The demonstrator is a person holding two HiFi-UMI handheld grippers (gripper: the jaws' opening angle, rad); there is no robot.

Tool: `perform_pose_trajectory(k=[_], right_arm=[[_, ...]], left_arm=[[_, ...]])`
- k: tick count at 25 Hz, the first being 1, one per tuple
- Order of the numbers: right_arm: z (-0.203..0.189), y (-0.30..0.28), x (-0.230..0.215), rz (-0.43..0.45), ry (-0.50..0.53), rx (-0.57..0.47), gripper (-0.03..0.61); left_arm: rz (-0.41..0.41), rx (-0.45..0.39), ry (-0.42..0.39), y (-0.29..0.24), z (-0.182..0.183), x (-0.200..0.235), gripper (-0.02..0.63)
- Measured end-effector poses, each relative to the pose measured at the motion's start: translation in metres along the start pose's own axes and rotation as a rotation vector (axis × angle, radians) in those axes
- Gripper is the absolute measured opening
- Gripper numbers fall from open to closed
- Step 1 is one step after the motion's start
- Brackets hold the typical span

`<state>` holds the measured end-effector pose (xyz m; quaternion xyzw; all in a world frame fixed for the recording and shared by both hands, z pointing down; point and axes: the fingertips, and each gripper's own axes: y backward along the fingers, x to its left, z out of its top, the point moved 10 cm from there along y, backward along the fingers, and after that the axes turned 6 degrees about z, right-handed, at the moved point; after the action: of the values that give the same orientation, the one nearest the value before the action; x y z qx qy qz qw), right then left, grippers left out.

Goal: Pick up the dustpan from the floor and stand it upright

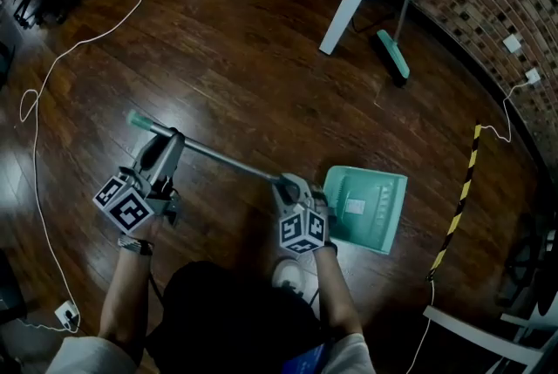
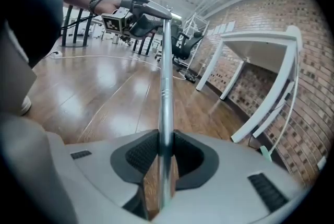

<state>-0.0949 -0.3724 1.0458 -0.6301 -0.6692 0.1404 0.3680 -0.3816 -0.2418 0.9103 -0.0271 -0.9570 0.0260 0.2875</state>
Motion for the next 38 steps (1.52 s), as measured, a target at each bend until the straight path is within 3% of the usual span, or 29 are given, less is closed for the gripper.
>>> perform_pose_trajectory(k=[7,9,11,15,19,22,32,38], right_arm=[[0.018,0.039,-0.017,-0.133,-0.161,-0.139,0.080],[0.018,0.054,-0.022,-0.164,-0.207,-0.175,0.080],[0.016,0.068,-0.026,-0.192,-0.246,-0.201,0.078],[0.005,0.089,-0.032,-0.250,-0.341,-0.237,0.077],[-0.010,0.104,-0.031,-0.272,-0.405,-0.258,0.077],[-0.024,0.114,-0.034,-0.310,-0.449,-0.281,0.077],[-0.044,0.146,-0.039,-0.354,-0.510,-0.239,0.103],[-0.056,0.162,-0.039,-0.360,-0.517,-0.237,0.107]], left_arm=[[-0.105,-0.048,-0.180,-0.028,0.059,-0.108,0.089],[-0.175,-0.077,-0.201,-0.033,0.066,-0.143,0.081],[-0.256,-0.115,-0.219,-0.036,0.070,-0.175,0.072],[-0.365,-0.159,-0.350,-0.051,0.067,-0.227,0.070],[-0.426,-0.159,-0.387,-0.064,0.056,-0.258,0.074],[-0.464,-0.136,-0.475,-0.073,0.048,-0.286,0.083],[-0.597,-0.065,-0.458,-0.094,0.019,-0.349,0.074],[-0.584,-0.079,-0.475,-0.093,0.012,-0.356,0.169]])
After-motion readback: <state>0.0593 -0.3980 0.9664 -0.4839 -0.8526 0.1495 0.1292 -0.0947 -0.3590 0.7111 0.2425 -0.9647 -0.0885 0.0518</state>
